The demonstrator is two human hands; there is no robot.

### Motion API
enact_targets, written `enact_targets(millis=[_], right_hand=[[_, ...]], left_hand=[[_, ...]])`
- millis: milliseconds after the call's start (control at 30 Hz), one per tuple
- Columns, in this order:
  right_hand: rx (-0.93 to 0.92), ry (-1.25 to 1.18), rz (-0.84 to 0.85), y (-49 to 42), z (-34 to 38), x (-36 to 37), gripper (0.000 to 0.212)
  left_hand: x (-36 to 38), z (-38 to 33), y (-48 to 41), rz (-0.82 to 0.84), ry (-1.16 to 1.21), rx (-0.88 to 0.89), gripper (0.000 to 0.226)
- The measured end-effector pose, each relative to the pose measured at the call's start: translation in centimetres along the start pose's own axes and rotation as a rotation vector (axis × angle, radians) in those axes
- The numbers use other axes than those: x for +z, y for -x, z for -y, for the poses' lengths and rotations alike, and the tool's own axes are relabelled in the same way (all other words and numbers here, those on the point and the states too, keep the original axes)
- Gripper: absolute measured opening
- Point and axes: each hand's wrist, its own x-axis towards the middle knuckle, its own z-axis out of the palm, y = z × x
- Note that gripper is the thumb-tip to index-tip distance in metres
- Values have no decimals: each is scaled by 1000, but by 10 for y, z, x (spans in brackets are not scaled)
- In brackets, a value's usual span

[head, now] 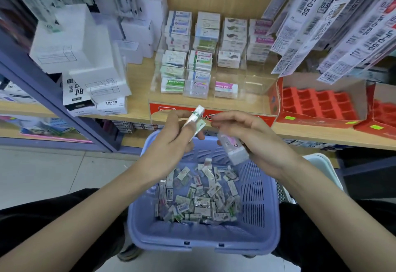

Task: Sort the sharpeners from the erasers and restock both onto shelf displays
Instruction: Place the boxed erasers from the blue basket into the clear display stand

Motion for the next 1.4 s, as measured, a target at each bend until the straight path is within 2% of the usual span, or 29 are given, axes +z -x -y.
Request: enact_targets(millis=[100, 233, 300, 367, 533, 600, 833, 967, 1133, 1300, 1400], right_hand=[[65, -92, -43, -2, 1, 1, 14], [-84, -60, -93, -4, 3, 3, 9], [-111, -57, -90, -3, 5, 4, 15], [-55, -144, -77, -2, 6, 4, 19], [181, -531, -30, -1, 9, 4, 18], [218, -584, 3, -2, 9, 4, 24], [166, -333, 71, -3, 6, 4, 36], [119, -291, -1, -2, 5, 3, 21], [110, -395, -109, -1, 7, -2, 13], [132, -409, -95, 0, 10, -1, 15], [101, -368, -67, 1, 11, -1, 10]], left_hand=[[-2, -4, -2, -27, 25, -57, 17], [-3, -12, -3, 5, 41, -39, 26], [-2, -15, -3, 47, 40, -17, 28], [-2, -14, -3, 60, 31, -20, 30], [0, -14, -1, 73, 31, -47, 34], [0, -14, -1, 64, 23, -64, 30], [0, -17, -5, 99, -6, -54, 31], [-1, -19, -8, 122, -11, -26, 36], [-4, -22, -9, 112, -21, -36, 43], [-4, -22, -12, 86, -50, -59, 20], [-5, -24, -13, 24, 9, -33, 18]])
